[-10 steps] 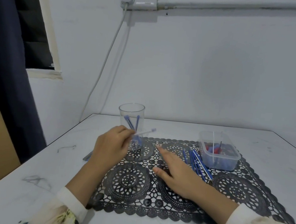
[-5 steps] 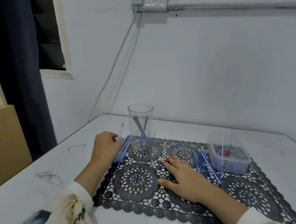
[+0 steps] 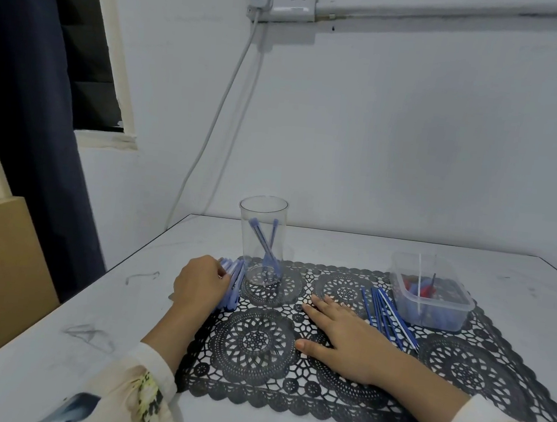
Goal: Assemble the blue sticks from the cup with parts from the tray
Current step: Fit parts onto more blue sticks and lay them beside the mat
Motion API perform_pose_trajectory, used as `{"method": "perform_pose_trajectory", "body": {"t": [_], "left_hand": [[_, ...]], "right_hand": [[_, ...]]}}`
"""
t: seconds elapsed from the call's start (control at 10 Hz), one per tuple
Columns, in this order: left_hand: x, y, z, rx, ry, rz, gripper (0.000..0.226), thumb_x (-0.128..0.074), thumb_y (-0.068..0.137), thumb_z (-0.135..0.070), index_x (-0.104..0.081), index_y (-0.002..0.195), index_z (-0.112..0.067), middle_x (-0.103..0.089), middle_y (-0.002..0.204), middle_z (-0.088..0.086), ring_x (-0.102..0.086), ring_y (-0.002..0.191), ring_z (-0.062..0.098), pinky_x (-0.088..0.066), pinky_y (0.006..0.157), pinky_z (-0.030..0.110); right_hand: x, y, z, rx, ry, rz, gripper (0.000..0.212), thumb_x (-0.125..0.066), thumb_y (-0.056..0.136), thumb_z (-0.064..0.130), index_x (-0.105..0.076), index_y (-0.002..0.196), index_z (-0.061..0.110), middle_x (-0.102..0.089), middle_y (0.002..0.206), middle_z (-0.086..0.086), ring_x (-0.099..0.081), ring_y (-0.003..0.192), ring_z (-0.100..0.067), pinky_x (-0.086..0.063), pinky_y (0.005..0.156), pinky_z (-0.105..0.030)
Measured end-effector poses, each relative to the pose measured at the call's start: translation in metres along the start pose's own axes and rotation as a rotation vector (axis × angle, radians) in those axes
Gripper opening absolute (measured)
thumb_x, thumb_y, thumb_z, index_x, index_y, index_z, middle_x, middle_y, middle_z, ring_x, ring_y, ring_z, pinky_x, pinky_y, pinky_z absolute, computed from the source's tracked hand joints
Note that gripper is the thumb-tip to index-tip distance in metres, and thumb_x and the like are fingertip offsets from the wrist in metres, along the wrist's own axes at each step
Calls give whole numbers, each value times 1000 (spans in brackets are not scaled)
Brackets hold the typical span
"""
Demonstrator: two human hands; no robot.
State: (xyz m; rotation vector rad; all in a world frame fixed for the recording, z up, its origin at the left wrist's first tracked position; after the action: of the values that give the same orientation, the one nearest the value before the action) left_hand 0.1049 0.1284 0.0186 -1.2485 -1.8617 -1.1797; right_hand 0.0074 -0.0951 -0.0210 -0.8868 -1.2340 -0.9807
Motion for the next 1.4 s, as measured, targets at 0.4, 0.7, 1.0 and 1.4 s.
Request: {"method": "perform_pose_trajectory", "body": {"t": [0.4, 0.7, 1.0, 1.4], "left_hand": [[-6, 1, 0, -17, 19, 38, 22, -56, 83, -22, -64, 63, -23, -67, 71, 5, -53, 62, 18, -43, 52, 27], [-7, 0, -6, -84, -34, 10, 25, -50, 88, -24, -71, 75, -22, -66, 80, 6, -59, 82, 22, -50, 57, 33], [90, -7, -69, -305, -410, -352, 20, -52, 89, -18, -69, 101, -17, -57, 84, -6, -52, 92, 16, -36, 75, 23], [60, 62, -163, -453, -22, 385, 10, -67, 81, -12, -74, 89, -9, -71, 90, -2, -62, 90, 12, -46, 77, 22]], "right_hand": [[0, 1, 0, 9, -5, 1, 100, -5, 65, 81, -5, 149, 29, 3, 156, 5, 3, 143, -12, 0, 114, -30], [0, -1, 1, 10, 2, 7, 102, -4, 63, 82, -5, 149, 28, 3, 157, 4, 3, 143, -13, 0, 114, -31], [0, 0, -1, 7, 7, 7, 100, -6, 64, 81, -5, 149, 29, 2, 157, 4, 3, 143, -14, 0, 114, -31], [0, 1, -1, 19, 9, 1, 102, -4, 63, 82, -6, 149, 28, 1, 157, 3, 2, 143, -14, -1, 115, -32]]}}
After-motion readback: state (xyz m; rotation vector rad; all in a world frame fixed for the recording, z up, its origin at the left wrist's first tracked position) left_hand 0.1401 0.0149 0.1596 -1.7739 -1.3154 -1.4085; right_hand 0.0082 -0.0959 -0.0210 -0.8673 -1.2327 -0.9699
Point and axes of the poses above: each hand's wrist, its own y-axis towards the middle knuckle, its own x-axis out of the back of the hand, z = x × y, the point moved 9 cm from there along y, towards the middle knuckle
